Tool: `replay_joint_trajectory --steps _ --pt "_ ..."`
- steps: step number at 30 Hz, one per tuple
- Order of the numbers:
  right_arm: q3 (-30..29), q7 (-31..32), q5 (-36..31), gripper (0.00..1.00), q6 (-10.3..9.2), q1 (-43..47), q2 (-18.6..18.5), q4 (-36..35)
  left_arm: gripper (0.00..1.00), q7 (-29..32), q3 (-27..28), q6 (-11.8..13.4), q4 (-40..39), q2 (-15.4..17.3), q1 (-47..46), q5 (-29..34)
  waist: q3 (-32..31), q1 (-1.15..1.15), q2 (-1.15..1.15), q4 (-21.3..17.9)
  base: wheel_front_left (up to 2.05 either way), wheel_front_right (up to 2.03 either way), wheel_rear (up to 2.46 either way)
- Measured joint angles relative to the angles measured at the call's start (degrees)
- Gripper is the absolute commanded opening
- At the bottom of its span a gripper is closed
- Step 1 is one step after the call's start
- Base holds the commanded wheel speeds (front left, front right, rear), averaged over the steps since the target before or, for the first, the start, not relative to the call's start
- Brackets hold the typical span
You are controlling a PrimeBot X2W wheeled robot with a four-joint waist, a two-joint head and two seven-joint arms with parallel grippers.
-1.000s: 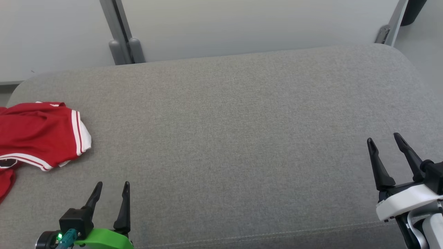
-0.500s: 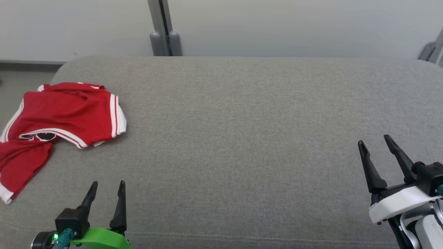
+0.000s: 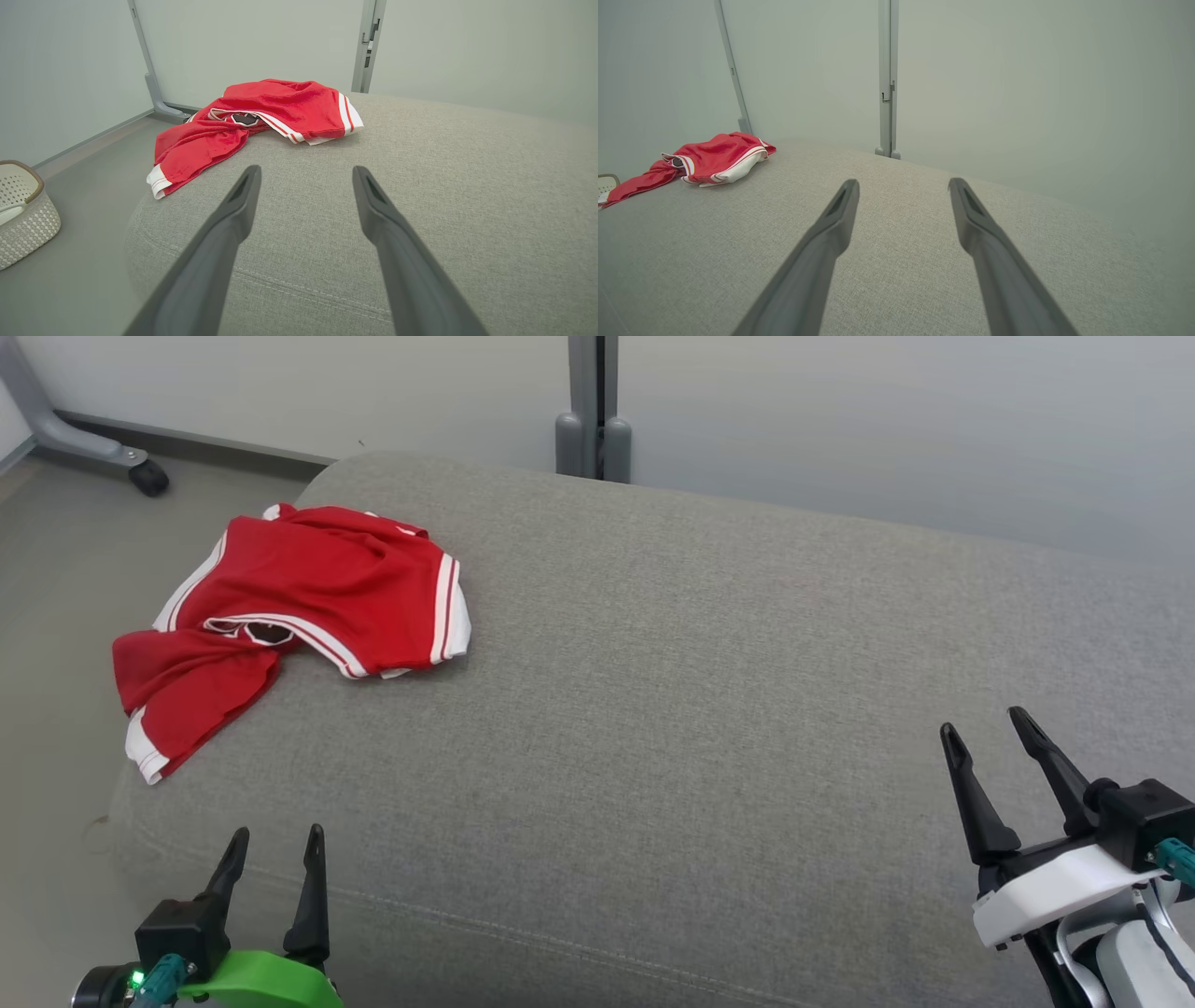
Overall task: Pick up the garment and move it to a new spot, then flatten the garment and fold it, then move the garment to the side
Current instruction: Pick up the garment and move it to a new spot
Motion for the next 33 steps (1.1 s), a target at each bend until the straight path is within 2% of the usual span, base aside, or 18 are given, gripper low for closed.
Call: replay_joint_trajectory --steps 7,17,25,33 --pt "1.3 0.0 -0.4 1.0 0.48 0.0 0.8 0.5 1.0 0.0 1.8 0.0 -0.1 0.1 0.1 0.0 -0.3 0.0 0.0 3.1 0.0 0.0 0.0" --pt "1.2 0.0 -0.7 1.0 0.49 0.0 0.8 0.7 1.0 0.0 2.9 -0.4 -0.4 -0.1 0.2 -0.2 0.2 0.0 0.0 3.3 0.0 0.0 0.0" --pt "0.9 0.0 -2.3 1.0 0.52 -1.8 -1.4 -1.1 1.0 0.0 5.6 -0.5 -0.3 -1.1 -1.0 -3.9 3.4 0.0 0.0 3.3 0.0 0.0 0.0" --pt "2.6 -0.2 -3.4 1.0 1.02 -7.7 -3.6 -3.9 1.0 2.4 7.1 -1.5 1.8 -2.1 -10.4 -10.1 9.5 0.0 0.0 2.7 0.0 0.0 0.0"
